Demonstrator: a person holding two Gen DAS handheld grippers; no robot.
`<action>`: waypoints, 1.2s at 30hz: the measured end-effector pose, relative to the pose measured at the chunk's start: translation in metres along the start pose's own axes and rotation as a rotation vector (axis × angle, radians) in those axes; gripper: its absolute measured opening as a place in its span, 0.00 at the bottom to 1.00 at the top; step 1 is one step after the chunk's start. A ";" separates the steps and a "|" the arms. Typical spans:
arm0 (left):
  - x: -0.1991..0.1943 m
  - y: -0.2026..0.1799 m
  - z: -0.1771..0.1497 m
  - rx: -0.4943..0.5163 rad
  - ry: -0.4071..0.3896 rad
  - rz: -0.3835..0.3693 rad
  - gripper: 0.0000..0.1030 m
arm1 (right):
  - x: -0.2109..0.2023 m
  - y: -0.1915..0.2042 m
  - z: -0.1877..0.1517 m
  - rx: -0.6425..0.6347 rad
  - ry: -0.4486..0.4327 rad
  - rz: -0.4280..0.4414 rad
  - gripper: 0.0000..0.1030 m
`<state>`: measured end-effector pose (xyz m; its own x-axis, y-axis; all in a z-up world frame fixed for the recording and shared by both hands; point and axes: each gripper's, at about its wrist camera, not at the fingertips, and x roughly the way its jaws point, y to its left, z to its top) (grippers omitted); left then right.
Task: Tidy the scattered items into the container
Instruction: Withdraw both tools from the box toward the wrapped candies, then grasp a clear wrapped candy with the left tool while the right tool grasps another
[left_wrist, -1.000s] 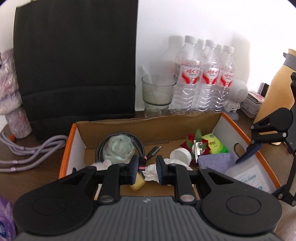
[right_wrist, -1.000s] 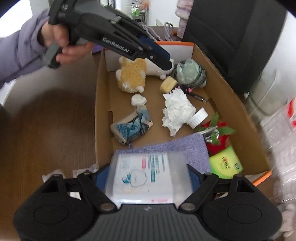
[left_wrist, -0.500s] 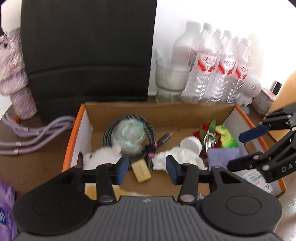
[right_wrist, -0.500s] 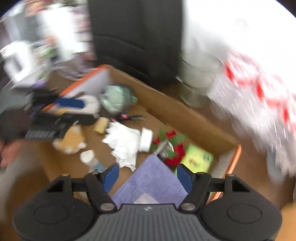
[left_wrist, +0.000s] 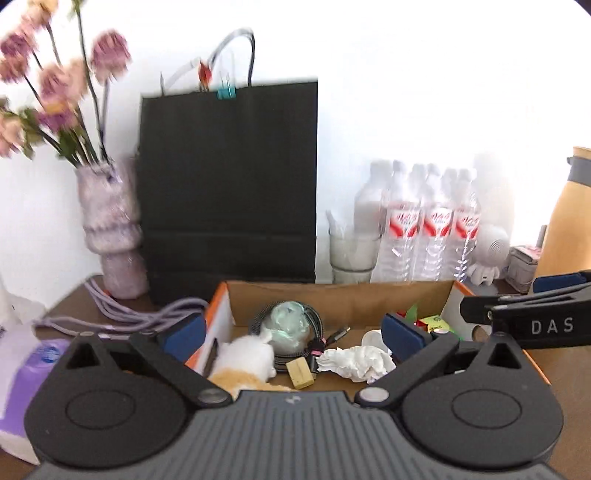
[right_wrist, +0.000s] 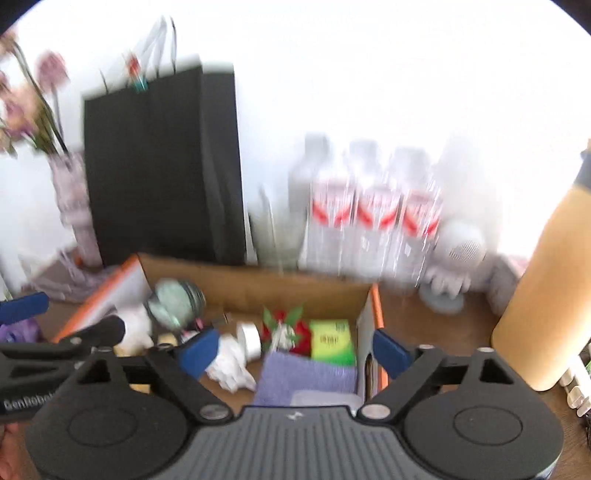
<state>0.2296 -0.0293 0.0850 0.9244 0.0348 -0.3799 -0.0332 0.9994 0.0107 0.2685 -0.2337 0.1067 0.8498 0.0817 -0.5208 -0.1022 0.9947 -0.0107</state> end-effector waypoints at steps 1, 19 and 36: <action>-0.007 0.002 -0.002 -0.010 -0.006 -0.003 1.00 | -0.008 0.002 -0.005 -0.001 -0.024 -0.004 0.89; -0.153 0.009 -0.130 -0.037 0.065 -0.109 1.00 | -0.153 0.008 -0.198 0.196 -0.011 0.043 0.77; -0.068 -0.038 -0.095 -0.029 0.212 -0.278 0.73 | -0.072 0.000 -0.191 0.071 0.098 0.015 0.21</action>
<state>0.1317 -0.0701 0.0228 0.8004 -0.2427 -0.5482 0.1948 0.9700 -0.1451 0.1090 -0.2517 -0.0188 0.7936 0.0934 -0.6013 -0.0747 0.9956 0.0561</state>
